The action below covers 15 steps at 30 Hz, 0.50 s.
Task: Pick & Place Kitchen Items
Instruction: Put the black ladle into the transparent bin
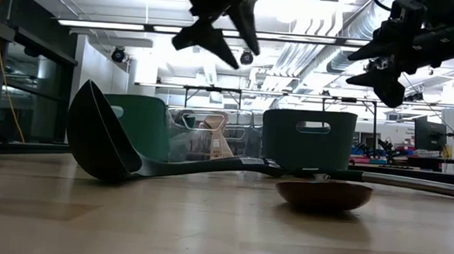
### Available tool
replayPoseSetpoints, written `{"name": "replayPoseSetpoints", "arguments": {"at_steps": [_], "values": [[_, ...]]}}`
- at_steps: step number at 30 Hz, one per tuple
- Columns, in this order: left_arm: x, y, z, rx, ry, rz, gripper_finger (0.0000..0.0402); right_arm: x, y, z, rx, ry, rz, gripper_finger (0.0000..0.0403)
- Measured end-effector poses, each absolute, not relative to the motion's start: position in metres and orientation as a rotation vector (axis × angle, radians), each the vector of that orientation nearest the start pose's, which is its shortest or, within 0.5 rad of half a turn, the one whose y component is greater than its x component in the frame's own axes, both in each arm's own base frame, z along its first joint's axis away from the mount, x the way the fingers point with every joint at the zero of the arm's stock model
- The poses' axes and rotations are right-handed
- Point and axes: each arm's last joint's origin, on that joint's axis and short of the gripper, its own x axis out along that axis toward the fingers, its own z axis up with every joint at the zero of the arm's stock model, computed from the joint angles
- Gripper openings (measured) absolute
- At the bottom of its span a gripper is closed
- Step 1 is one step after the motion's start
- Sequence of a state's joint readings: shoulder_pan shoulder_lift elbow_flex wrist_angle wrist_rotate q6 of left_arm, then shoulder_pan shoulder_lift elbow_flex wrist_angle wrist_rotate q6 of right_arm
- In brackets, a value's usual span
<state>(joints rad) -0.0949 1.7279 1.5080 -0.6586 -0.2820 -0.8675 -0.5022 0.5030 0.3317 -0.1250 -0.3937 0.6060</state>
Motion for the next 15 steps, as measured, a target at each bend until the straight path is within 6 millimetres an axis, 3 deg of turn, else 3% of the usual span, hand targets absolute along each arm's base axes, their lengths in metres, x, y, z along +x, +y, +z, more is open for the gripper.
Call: {"name": "replayPoseSetpoints", "arguments": {"at_steps": [8, 15], "values": [[0.359, -0.038, 0.284, -0.553, 0.876, 0.614, 0.0197, 0.120, -0.053, 0.220, 0.731, 0.229, -0.185, 0.0215], [0.366, -0.047, 0.266, -0.383, 0.980, 0.544, 0.0201, 0.120, -0.053, 0.220, 0.726, 0.232, -0.184, 0.0215]]}}
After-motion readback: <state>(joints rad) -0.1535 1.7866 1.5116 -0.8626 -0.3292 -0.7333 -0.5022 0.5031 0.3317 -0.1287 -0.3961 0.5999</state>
